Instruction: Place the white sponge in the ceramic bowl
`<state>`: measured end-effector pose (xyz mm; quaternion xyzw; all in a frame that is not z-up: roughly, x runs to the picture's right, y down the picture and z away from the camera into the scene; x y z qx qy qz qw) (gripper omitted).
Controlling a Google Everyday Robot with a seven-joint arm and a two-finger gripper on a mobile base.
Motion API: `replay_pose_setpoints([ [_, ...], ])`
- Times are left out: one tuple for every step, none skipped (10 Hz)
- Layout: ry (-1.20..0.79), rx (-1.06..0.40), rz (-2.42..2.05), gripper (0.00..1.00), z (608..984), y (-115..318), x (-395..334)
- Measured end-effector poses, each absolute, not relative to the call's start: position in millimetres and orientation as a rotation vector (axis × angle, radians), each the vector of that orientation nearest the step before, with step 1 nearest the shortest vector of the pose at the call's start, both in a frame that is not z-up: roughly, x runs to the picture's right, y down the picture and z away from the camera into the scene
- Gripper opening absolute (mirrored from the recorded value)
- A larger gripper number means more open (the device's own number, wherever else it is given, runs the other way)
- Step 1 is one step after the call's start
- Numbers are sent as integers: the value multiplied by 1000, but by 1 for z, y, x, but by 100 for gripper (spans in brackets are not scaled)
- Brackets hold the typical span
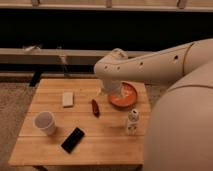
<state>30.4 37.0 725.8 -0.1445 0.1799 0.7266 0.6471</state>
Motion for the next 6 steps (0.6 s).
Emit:
replay_pose_setpoints([
  [409,-329,1653,80,726,37,30],
  [409,-329,1653,80,726,37,30],
  [409,-329,1653,80,726,37,30],
  [408,-330,1651,80,726,37,30],
  [402,-335,1641,80,726,37,28],
  [391,-342,1622,80,729,36,23],
])
